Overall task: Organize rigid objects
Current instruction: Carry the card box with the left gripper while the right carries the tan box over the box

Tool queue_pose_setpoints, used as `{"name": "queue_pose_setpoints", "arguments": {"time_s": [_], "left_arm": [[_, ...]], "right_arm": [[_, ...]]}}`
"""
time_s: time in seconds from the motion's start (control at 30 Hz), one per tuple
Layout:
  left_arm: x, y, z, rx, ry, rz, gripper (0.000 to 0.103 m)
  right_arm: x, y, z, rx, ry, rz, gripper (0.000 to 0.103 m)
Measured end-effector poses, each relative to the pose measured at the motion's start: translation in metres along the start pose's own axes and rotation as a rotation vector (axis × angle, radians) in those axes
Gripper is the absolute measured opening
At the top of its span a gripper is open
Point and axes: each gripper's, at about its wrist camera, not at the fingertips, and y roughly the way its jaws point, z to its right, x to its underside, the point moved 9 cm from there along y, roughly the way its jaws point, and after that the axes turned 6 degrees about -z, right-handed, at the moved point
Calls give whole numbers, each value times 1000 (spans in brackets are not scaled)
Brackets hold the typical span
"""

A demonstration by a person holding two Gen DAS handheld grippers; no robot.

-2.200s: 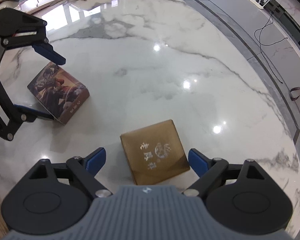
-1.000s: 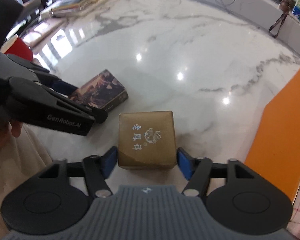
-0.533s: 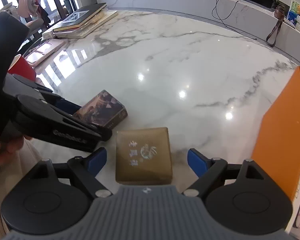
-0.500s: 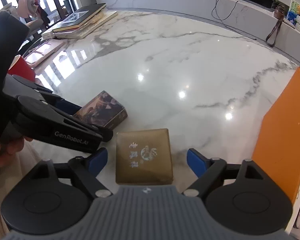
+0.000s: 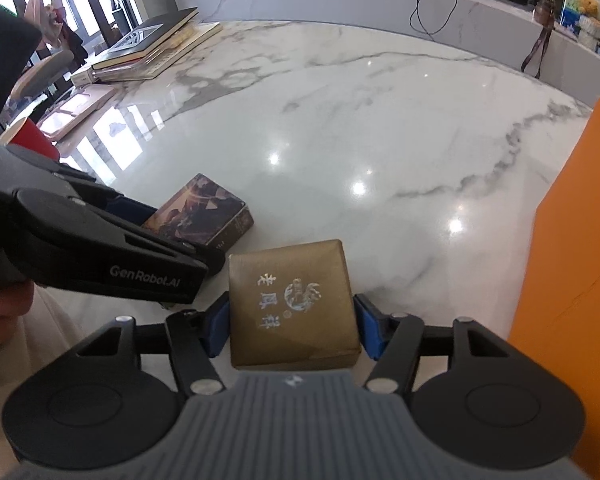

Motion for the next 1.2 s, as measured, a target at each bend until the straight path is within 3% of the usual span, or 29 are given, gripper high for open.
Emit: {"name": "queue_pose_setpoints", "arguments": {"time_s": [0.47,0.8,1.2], "left_arm": [[1,-23,5,98,-88,74,67],[-1,-69,16,189,-167,153,67],[-17,-123,64,247,-107,245,67]], "right_arm": [[0,-20,-1,0,2,44,61],[-7,-67,-4,20,-34,153,61],[-8,-143,42,131,12,310,61]]}}
